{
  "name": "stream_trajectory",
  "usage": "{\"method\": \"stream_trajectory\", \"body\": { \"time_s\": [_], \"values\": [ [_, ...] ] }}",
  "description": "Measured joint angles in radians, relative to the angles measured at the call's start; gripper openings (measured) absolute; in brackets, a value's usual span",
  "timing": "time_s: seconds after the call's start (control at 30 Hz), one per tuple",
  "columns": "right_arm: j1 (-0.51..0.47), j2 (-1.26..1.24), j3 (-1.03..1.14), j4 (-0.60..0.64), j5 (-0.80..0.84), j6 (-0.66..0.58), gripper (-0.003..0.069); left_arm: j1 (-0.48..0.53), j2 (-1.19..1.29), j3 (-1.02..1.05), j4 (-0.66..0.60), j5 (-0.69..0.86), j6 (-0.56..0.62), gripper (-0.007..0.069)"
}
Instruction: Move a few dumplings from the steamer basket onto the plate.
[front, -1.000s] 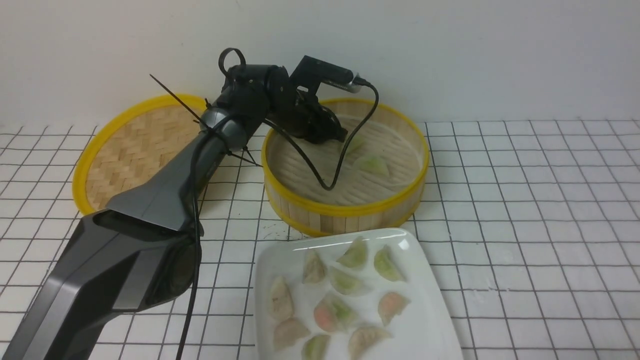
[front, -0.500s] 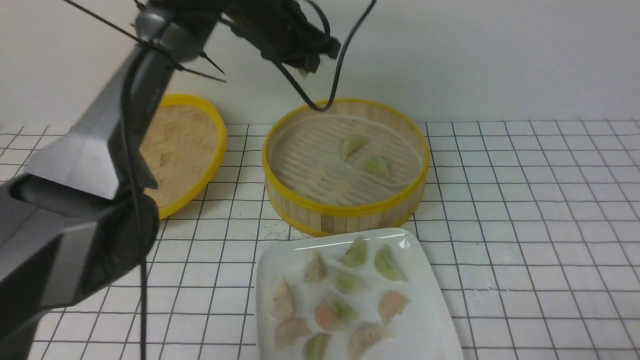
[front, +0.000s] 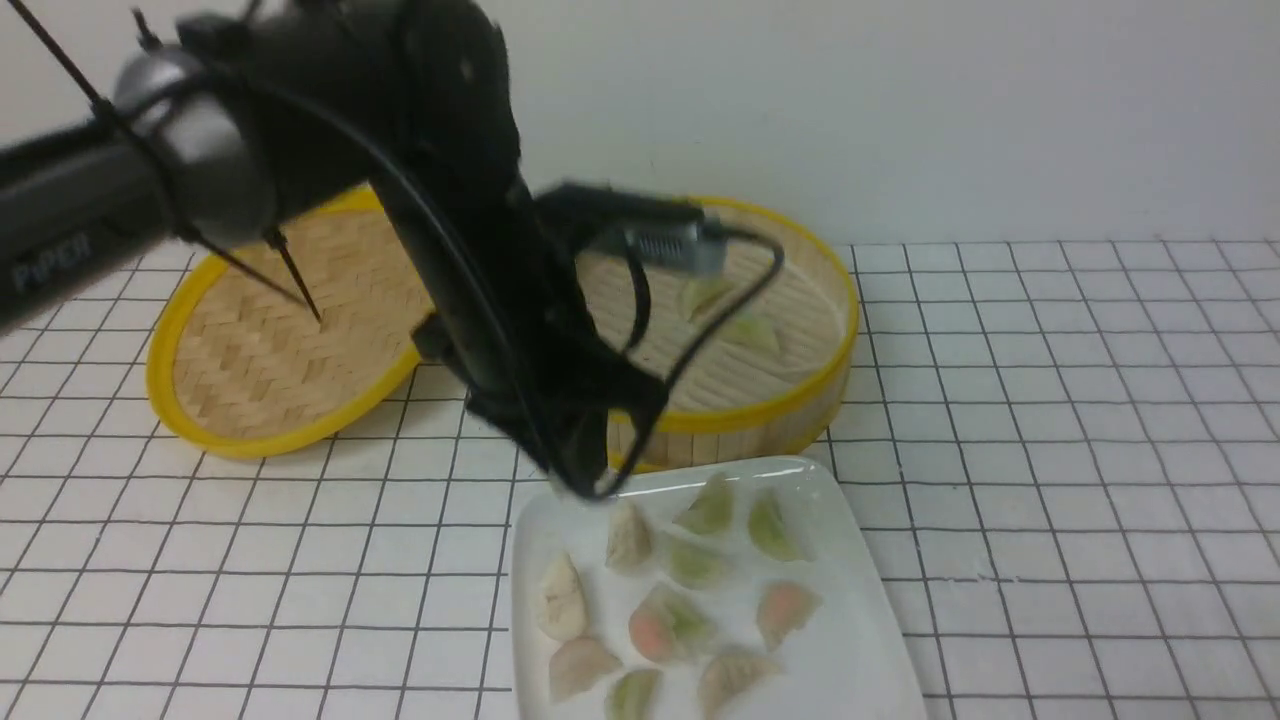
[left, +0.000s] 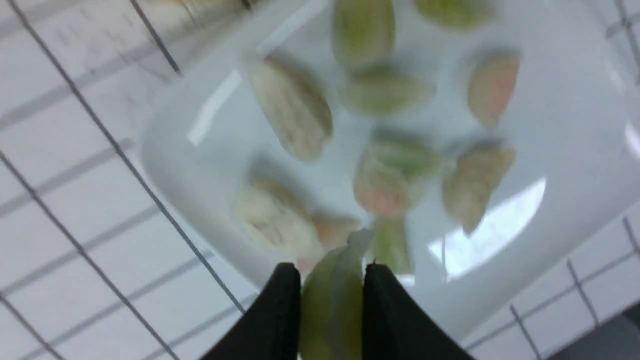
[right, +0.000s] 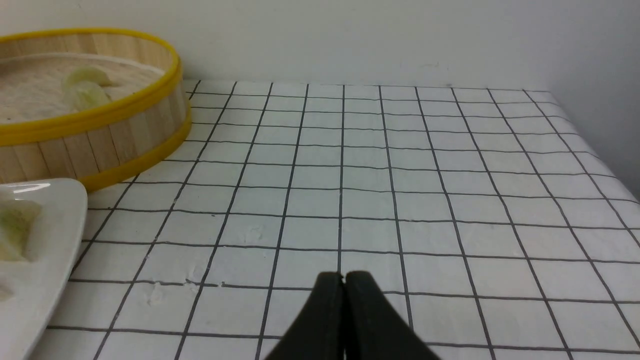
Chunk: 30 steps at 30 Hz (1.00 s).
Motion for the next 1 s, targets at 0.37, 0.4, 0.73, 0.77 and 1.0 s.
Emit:
{"method": "stream_trajectory", "body": {
  "time_s": [0.37,0.4,0.73,0.77,1.0],
  "values": [
    [0.0,0.0,0.0,0.0,0.0,0.0,-0.0013,-0.115,0.132,0.146,0.0,-0.04,0.0,0.0165],
    [0.0,0.0,0.0,0.0,0.0,0.0,-0.0013,-0.116,0.136,0.146,0.001,-0.04,-0.001,0.0185],
    [0.0,0.0,0.0,0.0,0.0,0.0,-0.0013,-0.116,0.148,0.09,0.088,-0.039,-0.064,0.045],
    [0.0,0.0,0.0,0.0,0.0,0.0,-0.0013,-0.116,0.144,0.075,0.093,-0.04,-0.065,0.0435],
    [0.0,0.0,0.0,0.0,0.0,0.0,-0.0013,-0.116,-0.059,0.065,0.135,-0.037,-0.09,0.0071]
  ]
}}
